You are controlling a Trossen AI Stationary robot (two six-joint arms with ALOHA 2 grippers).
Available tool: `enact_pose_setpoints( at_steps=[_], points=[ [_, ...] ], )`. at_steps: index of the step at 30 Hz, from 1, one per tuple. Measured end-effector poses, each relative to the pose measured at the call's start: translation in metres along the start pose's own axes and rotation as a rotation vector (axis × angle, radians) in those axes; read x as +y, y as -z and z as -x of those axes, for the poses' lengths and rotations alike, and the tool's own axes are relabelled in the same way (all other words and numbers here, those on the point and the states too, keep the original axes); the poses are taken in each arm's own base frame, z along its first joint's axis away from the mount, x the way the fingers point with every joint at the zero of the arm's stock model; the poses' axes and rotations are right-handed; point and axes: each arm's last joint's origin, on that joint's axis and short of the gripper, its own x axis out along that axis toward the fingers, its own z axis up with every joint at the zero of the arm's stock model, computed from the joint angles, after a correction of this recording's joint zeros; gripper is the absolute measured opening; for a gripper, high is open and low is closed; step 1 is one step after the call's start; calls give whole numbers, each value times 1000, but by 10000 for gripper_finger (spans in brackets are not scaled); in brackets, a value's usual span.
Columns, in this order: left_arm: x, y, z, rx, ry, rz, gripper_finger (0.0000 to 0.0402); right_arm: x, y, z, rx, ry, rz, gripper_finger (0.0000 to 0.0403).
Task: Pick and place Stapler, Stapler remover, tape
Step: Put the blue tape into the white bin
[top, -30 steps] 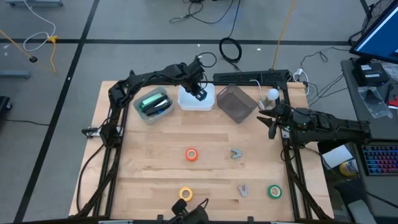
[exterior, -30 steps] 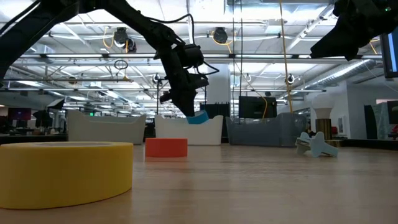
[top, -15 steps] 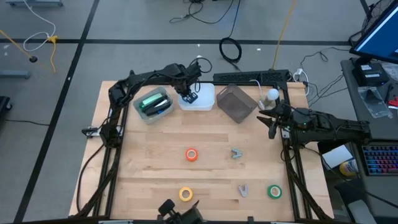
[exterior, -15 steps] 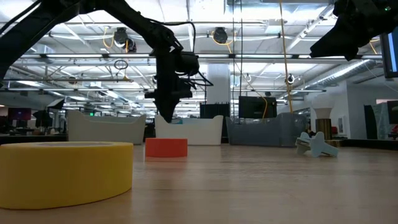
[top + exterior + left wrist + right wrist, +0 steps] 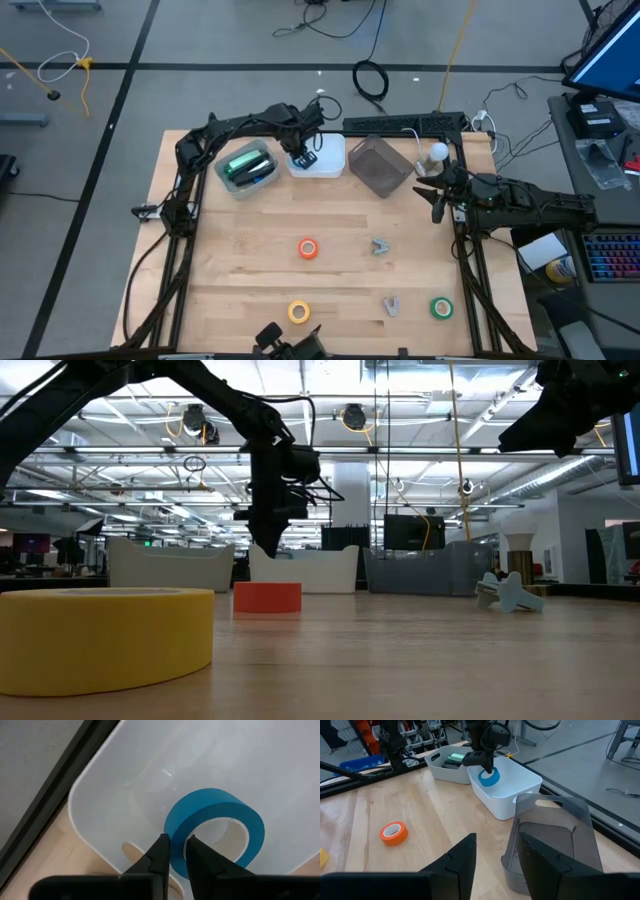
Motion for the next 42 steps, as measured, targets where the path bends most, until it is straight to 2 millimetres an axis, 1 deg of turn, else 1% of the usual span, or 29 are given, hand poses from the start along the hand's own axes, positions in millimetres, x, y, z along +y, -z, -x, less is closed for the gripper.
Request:
enact_pose_setpoints(
  at_steps=[4, 11, 19, 25, 35, 42],
  points=[
    [0, 0, 0, 1, 0, -10, 59, 0, 0, 0, 0, 0, -4, 134],
    [-2, 0, 0, 4, 27, -40, 51, 0, 0, 0, 0, 0, -11, 134],
    [-5, 1, 0, 8, 23, -73, 65, 0, 0, 0, 0, 0, -12, 134],
    [-6, 1, 0, 9, 27, -88, 66, 0, 0, 0, 0, 0, -12, 134],
    [-13, 4, 1, 23, 29, -138, 68, 0, 0, 0, 0, 0, -12, 134],
    [-14, 4, 1, 26, 56, -162, 71, 0, 0, 0, 0, -1, -12, 134]
  ],
)
